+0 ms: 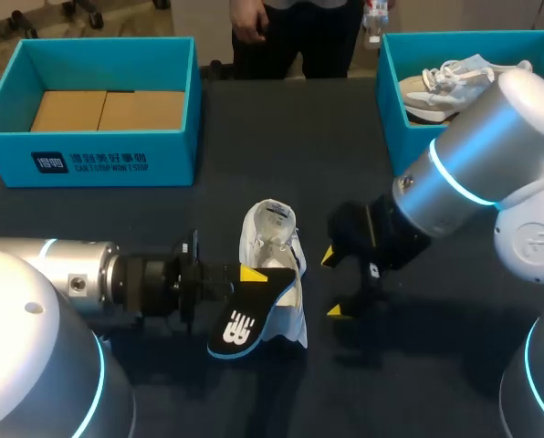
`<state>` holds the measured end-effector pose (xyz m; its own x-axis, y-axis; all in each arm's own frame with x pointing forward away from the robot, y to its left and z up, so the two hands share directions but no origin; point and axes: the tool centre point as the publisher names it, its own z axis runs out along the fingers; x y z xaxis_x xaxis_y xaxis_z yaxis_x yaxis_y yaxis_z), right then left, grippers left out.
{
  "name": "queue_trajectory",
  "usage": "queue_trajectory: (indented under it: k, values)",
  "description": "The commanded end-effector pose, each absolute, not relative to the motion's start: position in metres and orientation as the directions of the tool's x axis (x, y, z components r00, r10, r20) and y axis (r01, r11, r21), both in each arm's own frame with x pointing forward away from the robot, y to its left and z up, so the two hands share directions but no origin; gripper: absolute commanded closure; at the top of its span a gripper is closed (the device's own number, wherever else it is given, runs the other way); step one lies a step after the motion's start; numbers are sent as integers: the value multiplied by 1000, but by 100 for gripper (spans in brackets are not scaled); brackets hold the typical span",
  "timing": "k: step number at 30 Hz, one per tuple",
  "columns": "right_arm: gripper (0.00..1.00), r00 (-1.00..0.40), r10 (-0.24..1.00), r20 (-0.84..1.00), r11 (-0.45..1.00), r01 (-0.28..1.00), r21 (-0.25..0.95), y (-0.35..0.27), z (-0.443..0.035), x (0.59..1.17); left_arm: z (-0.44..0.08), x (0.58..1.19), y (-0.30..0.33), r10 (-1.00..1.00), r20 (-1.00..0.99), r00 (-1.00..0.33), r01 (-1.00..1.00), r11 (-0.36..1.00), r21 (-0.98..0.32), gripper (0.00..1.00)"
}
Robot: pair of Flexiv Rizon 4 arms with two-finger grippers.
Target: Take the shoe out of the shoebox, open the shoe tongue, remove and reinsert the insole, then place the shoe into the shoebox
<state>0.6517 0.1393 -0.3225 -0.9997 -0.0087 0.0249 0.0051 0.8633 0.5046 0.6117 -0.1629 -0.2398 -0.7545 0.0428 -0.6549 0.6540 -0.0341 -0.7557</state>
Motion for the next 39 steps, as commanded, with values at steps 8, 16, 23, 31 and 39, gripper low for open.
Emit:
queue_trajectory:
  k: [8, 16, 23, 31, 39]
  values:
    - [0, -1000, 9, 23, 891, 18, 453, 158, -338, 662, -244, 615, -168, 39, -650, -759, 649, -26, -760, 100]
    - [0, -1000, 7, 3, 923, 8, 384, 168, -342, 666, -249, 616, -170, 35, -634, -772, 633, -34, -773, 100]
    - [0, -999, -9, -35, 942, -21, 336, 172, -342, 671, -252, 613, -172, 24, -606, -795, 605, -37, -796, 100]
    - [0, -999, -9, -40, 959, -20, 283, 172, -348, 678, -254, 609, -172, 17, -581, -814, 580, -34, -814, 100]
    - [0, -998, 1, -64, 960, -17, 281, 163, -353, 678, -255, 609, -171, 8, -569, -823, 568, -29, -822, 100]
